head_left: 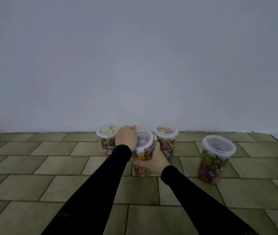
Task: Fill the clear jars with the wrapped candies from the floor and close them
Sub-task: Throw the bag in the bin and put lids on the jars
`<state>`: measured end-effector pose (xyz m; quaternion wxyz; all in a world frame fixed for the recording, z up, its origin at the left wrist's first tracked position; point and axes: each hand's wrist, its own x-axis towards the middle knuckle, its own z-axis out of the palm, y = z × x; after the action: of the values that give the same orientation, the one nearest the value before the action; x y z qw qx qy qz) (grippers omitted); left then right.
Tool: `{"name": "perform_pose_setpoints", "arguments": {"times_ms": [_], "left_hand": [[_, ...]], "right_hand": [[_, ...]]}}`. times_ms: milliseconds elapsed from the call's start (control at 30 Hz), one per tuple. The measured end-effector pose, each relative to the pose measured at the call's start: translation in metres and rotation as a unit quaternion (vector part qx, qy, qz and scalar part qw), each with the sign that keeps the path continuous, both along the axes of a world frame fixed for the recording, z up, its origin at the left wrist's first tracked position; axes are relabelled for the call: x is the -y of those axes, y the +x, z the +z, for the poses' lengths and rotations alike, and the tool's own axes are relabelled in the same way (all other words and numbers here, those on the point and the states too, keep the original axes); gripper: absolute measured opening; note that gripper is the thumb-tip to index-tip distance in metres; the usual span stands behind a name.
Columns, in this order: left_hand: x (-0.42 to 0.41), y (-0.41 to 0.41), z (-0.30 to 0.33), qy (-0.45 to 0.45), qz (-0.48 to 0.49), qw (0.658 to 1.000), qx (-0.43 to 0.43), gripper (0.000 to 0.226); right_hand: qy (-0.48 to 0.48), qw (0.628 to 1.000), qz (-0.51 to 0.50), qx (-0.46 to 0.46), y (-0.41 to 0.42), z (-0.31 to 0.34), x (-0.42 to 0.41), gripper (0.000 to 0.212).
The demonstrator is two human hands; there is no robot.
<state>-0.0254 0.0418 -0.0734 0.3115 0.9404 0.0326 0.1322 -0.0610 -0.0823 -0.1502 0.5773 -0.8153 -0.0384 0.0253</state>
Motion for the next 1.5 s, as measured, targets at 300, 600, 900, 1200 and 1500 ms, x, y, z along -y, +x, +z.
{"name": "perform_pose_setpoints", "arguments": {"times_ms": [300,600,900,1200,1500], "left_hand": [[0.010,-0.006,0.013,0.067,-0.028,0.997,-0.026,0.054],[0.022,-0.019,-0.009,0.190,-0.123,0.970,-0.089,0.076],[0.017,-0.022,-0.005,-0.008,-0.139,0.987,-0.081,0.062],[-0.012,-0.045,-0.020,-0.108,0.025,0.994,0.006,0.052],[-0.023,-0.050,-0.011,0.063,-0.035,0.997,0.021,0.058]], "right_hand": [[-0.003,1.000,0.012,0.007,0.004,-0.002,0.002,0.124],[-0.054,0.998,0.014,0.003,0.010,0.000,-0.003,0.123],[0.001,0.996,-0.068,0.053,-0.009,-0.010,-0.009,0.118],[0.020,0.993,-0.077,0.089,-0.018,-0.016,-0.016,0.104],[-0.008,0.994,-0.060,0.087,-0.013,-0.012,-0.015,0.096]]}}
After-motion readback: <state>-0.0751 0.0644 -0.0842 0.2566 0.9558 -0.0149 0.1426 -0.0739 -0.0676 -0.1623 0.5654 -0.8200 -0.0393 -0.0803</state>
